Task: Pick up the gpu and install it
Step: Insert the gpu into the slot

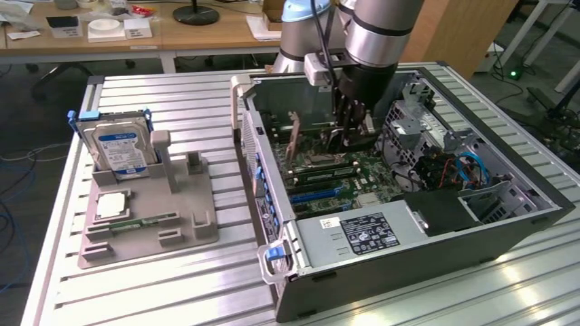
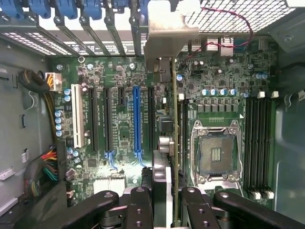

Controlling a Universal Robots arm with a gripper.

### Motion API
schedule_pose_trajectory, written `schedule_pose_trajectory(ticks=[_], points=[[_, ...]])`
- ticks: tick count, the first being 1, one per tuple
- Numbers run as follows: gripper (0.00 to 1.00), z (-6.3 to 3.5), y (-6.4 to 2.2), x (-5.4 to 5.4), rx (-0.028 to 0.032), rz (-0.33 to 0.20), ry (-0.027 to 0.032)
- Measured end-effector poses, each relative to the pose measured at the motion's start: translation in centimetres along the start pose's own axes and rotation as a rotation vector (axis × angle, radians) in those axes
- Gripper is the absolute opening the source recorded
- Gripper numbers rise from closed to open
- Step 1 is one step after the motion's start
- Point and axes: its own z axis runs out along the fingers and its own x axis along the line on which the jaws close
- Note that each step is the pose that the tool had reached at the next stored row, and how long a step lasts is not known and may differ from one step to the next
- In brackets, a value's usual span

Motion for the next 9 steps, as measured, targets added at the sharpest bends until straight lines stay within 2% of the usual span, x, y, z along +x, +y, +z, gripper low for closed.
schedule_pose_trajectory(ticks=[1,2,4,5,6,9], points=[[0.28,0.01,0.09,0.01,0.0013,0.000,0.0001],[0.28,0.03,0.21,0.01,0.0092,-0.001,-0.0001],[0.28,0.08,0.49,0.02,0.0370,-0.002,-0.0015],[0.28,0.14,0.55,0.02,0.0452,-0.002,-0.0020],[0.28,0.22,0.57,0.03,0.0473,-0.002,-0.0023],[0.28,0.44,0.58,0.22,0.0471,0.001,-0.0017]])
